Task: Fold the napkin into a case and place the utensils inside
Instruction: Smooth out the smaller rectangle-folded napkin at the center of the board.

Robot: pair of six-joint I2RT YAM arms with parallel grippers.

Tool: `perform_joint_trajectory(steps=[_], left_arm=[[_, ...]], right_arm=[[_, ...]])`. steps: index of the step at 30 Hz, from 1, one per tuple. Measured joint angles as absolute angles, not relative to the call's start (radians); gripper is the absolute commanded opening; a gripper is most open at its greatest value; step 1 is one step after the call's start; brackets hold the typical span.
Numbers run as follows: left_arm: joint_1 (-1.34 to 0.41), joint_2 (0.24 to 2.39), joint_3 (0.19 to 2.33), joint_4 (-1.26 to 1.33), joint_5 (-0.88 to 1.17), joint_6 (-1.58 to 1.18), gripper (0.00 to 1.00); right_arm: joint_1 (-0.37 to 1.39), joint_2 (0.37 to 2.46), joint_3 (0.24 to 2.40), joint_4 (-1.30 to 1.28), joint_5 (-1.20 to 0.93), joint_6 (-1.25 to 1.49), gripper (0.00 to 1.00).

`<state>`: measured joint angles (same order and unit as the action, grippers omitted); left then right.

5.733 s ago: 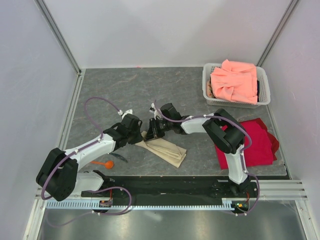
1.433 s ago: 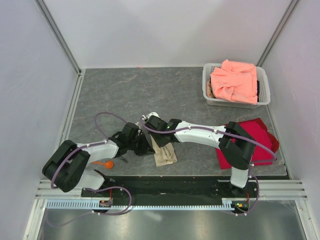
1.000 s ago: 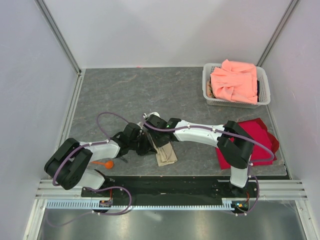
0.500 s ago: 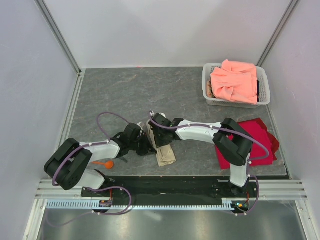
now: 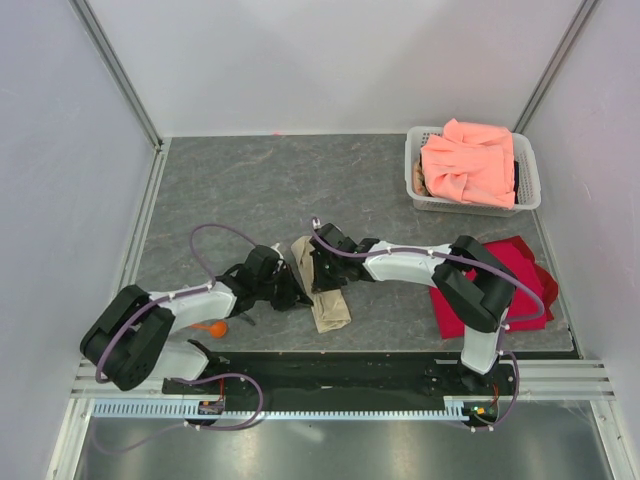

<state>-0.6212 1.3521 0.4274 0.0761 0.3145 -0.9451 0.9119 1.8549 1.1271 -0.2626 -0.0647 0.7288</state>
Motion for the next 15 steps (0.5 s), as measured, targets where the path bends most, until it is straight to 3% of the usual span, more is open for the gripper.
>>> perform_joint_trajectory(steps=[7,15], left_arm=[[-0.519,1.28,0.543,-0.03,0.324,-0.925,0.12],[-0.471,1.489,0.747,-0.004,0.353,-0.894,0.07]], right_arm=[[0.888,1.82,1.055,-0.184,-0.118,0.737,0.19],[0.886,1.809,1.035,-0.157,-0.126,0.736,0.24]])
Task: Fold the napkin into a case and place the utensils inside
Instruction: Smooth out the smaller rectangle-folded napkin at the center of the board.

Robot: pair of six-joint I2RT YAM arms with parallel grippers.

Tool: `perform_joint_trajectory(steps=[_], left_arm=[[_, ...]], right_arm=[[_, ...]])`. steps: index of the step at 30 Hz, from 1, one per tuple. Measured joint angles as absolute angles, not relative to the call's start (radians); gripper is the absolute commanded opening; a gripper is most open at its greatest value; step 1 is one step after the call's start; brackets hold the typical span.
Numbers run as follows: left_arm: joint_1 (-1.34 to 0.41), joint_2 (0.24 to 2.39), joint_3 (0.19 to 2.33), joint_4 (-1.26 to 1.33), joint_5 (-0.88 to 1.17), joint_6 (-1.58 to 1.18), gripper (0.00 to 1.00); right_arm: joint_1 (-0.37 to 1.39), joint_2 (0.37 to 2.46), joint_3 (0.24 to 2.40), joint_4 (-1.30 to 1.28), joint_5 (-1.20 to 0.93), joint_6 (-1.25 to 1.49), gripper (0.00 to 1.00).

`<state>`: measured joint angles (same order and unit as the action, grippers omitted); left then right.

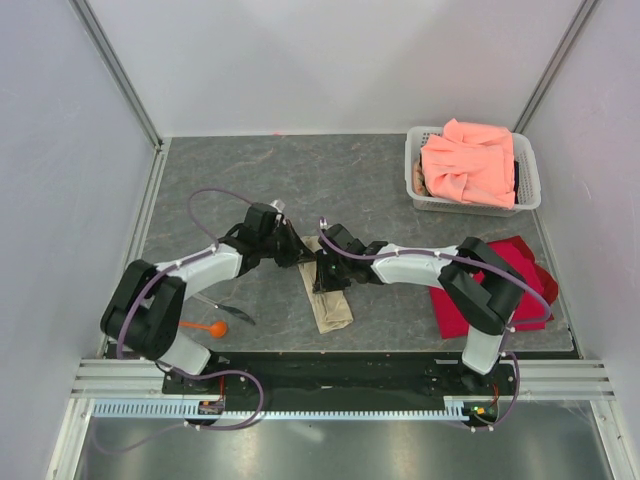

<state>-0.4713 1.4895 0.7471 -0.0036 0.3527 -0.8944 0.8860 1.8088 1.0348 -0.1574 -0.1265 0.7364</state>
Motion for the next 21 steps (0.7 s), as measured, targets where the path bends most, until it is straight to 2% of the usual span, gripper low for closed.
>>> perform_joint_trajectory(steps=[6,14,16,18,21], left_arm=[[-0.47,1.631,0.759,-0.012,0.37,-0.863,0.05],[-0.429,1.654,0.738,-0.019,0.401,-0.773,0.04],[-0.425,1.654,0.729,-0.004,0.406,-0.765,0.03],[-0.423,1.652,0.721,0.011,0.413,-0.761,0.03],[-0.421,1.652,0.711,0.03,0.42,-0.76,0.03]], right_arm=[[0.885,1.782,1.026,-0.164,-0.127,0.731,0.31],[0.871,1.718,1.005,-0.175,-0.161,0.727,0.38],[0.858,1.691,1.001,-0.179,-0.174,0.727,0.37],[0.847,1.674,1.001,-0.177,-0.188,0.725,0.26],[0.838,1.668,0.992,-0.152,-0.217,0.73,0.17]])
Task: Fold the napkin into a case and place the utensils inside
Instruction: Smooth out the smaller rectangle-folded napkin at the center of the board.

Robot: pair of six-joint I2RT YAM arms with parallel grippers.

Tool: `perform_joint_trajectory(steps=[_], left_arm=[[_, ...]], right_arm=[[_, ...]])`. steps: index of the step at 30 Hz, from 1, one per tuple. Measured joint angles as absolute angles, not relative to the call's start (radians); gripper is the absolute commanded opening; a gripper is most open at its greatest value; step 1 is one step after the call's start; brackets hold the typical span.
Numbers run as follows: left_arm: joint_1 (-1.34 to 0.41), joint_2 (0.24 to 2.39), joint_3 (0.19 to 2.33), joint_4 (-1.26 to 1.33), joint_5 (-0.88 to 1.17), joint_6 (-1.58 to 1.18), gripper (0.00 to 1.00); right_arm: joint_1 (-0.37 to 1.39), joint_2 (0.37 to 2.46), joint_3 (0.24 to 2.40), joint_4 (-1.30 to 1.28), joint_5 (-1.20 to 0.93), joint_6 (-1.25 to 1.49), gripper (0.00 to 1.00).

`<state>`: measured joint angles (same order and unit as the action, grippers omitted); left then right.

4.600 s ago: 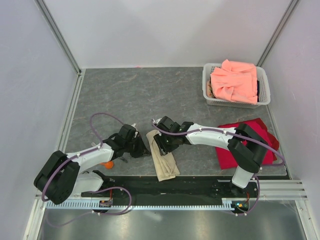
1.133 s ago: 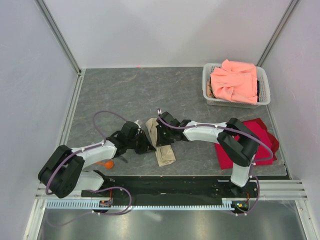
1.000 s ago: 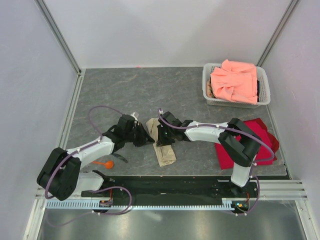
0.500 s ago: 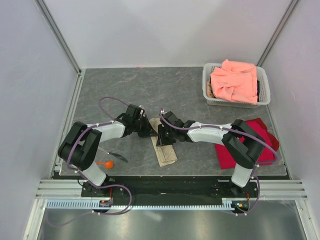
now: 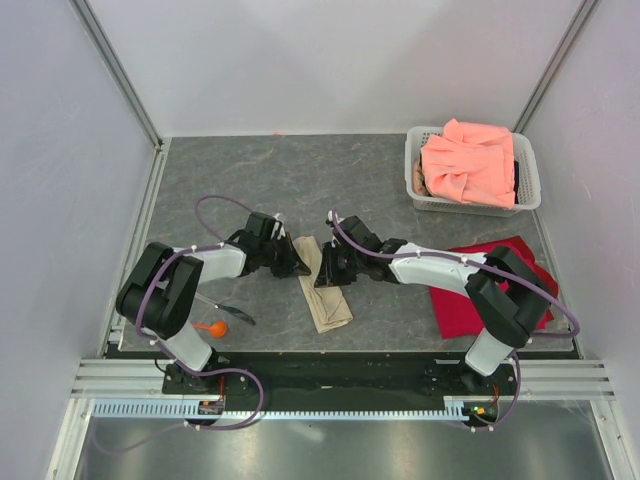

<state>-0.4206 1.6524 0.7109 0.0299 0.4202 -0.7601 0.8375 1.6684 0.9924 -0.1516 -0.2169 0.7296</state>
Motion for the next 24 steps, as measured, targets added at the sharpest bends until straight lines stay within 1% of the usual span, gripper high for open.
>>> perform_joint_trajectory(steps=[3,9,10,11,13,14,17,20,21,23,24], left_arm=[[-0.42,1.65,0.699,0.05,0.425,-0.76,0.03],[-0.42,1.647,0.686,0.075,0.428,-0.76,0.04],[-0.42,1.647,0.686,0.076,0.428,-0.76,0.05],[-0.42,1.647,0.686,0.076,0.429,-0.76,0.12],[-0.42,1.643,0.686,0.073,0.427,-0.759,0.21],[-0.42,1.638,0.686,0.069,0.427,-0.757,0.28],[-0.42,1.582,0.683,0.021,0.419,-0.751,0.32],[-0.42,1.462,0.679,-0.044,0.412,-0.749,0.31],[-0.42,1.414,0.677,-0.061,0.408,-0.749,0.29],[-0.42,1.324,0.669,-0.088,0.399,-0.747,0.19],[-0.42,1.287,0.659,-0.098,0.398,-0.746,0.18]], right_arm=[[0.839,1.669,0.942,-0.103,-0.258,0.745,0.13],[0.87,1.693,0.838,-0.018,-0.3,0.787,0.11],[0.878,1.7,0.826,-0.001,-0.302,0.793,0.11],[0.883,1.706,0.817,0.015,-0.303,0.797,0.11],[0.887,1.71,0.81,0.031,-0.302,0.798,0.11],[0.888,1.71,0.81,0.034,-0.303,0.797,0.12],[0.888,1.709,0.81,0.031,-0.302,0.788,0.15],[0.888,1.698,0.826,-0.009,-0.295,0.756,0.25],[0.888,1.693,0.836,-0.031,-0.291,0.744,0.28],[0.888,1.681,0.862,-0.078,-0.287,0.713,0.35],[0.888,1.674,0.878,-0.101,-0.286,0.699,0.37]])
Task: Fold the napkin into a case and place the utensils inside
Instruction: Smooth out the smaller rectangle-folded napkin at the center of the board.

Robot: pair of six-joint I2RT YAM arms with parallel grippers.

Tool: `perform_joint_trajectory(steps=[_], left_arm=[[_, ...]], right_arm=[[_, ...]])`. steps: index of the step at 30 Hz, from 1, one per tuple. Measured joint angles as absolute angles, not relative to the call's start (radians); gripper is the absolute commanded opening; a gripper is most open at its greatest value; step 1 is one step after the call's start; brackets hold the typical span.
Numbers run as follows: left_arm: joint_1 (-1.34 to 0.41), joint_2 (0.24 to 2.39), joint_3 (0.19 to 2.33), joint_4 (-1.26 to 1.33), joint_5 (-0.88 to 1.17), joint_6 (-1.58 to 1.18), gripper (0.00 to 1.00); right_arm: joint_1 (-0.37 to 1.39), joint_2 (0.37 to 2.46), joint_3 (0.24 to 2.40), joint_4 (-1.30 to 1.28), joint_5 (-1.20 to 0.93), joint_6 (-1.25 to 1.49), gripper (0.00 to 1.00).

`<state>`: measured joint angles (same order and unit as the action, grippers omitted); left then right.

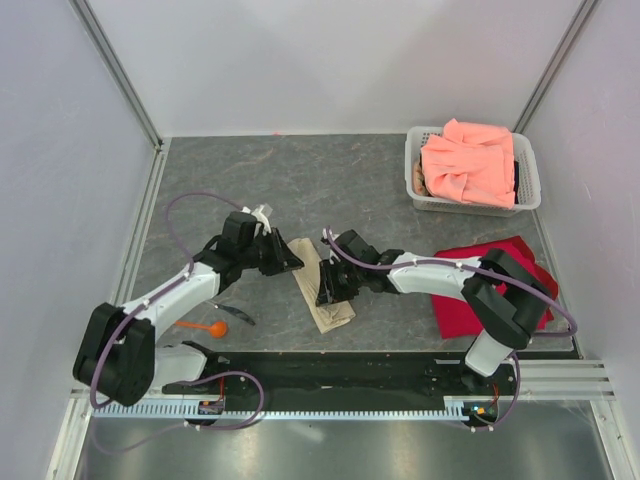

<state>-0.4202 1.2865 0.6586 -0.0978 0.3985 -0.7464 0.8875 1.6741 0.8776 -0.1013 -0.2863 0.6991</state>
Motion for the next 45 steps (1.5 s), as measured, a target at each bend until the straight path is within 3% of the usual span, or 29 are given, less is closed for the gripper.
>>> perform_joint_trajectory(steps=[6,15,18,24,28,33,38,43,45], left_arm=[[-0.435,1.191,0.525,-0.139,0.402,-0.754,0.13],[-0.556,1.236,0.435,-0.14,0.4,-0.83,0.2],[-0.582,1.287,0.43,-0.088,0.401,-0.858,0.19],[-0.614,1.372,0.42,0.019,0.401,-0.912,0.11],[-0.633,1.394,0.42,0.06,0.394,-0.931,0.07],[-0.665,1.411,0.421,0.093,0.391,-0.945,0.08],[-0.672,1.368,0.404,0.077,0.357,-0.953,0.16],[-0.671,1.136,0.38,-0.092,0.275,-0.952,0.24],[-0.671,1.03,0.381,-0.152,0.241,-0.948,0.25]], right_arm=[[0.888,1.642,0.985,-0.217,-0.272,0.599,0.45],[0.889,1.701,1.067,-0.325,-0.237,0.49,0.5],[0.898,1.736,1.067,-0.344,-0.225,0.472,0.48],[0.93,1.769,1.071,-0.361,-0.2,0.451,0.21],[0.959,1.769,1.083,-0.36,-0.189,0.467,0.19],[0.974,1.769,1.085,-0.36,-0.172,0.497,0.28],[0.975,1.769,1.085,-0.361,-0.158,0.505,0.37],[0.976,1.769,1.114,-0.402,-0.136,0.488,0.52],[0.976,1.769,1.14,-0.421,-0.124,0.474,0.54]])
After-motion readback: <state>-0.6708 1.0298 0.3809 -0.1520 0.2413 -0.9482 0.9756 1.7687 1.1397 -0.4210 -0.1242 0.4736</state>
